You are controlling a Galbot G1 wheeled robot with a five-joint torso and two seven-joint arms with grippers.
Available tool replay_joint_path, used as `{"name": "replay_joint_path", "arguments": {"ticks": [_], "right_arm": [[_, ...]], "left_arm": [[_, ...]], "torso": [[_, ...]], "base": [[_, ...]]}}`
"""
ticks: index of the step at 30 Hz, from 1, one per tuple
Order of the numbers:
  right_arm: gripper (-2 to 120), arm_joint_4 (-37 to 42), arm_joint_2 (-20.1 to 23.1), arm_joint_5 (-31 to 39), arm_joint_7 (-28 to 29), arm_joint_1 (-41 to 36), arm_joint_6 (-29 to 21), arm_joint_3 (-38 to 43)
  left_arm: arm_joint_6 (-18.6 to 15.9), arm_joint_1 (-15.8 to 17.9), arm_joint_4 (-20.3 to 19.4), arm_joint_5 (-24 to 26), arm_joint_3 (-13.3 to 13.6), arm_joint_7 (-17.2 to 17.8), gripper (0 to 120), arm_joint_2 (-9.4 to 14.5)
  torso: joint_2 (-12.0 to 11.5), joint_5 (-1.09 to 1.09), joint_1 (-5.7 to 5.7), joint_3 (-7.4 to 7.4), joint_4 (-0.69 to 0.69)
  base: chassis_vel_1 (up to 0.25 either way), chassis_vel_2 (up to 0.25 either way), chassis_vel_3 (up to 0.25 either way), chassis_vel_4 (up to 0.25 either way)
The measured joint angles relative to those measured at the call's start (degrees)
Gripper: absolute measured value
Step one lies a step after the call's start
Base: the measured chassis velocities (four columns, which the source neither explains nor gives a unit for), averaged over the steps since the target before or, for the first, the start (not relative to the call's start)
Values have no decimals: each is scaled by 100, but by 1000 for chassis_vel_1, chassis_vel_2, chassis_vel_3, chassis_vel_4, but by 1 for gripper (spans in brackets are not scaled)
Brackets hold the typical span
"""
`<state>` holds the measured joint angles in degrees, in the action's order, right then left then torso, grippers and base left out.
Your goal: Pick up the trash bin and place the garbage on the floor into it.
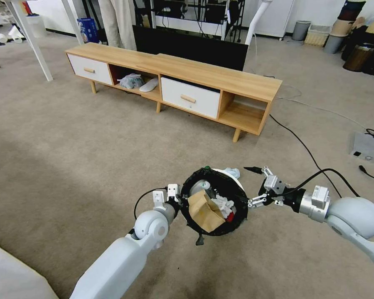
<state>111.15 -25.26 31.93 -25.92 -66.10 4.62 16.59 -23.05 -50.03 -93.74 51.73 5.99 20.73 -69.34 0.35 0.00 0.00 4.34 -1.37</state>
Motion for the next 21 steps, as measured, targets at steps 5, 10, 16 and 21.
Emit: {"name": "replay_joint_path", "arguments": {"ticks": [5, 10, 16, 21], "right_arm": [[100, 54, -10, 68, 66, 57, -8, 80], [100, 153, -90, 252, 294, 228, -67, 266], [100, 145, -292, 403, 474, 389, -102, 429], [100, 46, -472, 433, 585, 377, -210, 475]], "left_arm": [[1, -34, -3, 1, -117, 4, 0, 12], [-116, -226, -268, 86, -412, 113, 0, 152], [-312, -413, -663, 326, -720, 331, 0, 423], [-832, -576, -1183, 1093, -1112, 1408, 0, 675]], "torso": [[0, 0, 0, 0, 0], [0, 0, 0, 0, 0], [0, 0, 0, 0, 0], [0, -1, 0, 0, 1]], "base": [[0, 0, 0, 0], [0, 0, 0, 0], [0, 0, 0, 0], [0, 0, 0, 0]]}}
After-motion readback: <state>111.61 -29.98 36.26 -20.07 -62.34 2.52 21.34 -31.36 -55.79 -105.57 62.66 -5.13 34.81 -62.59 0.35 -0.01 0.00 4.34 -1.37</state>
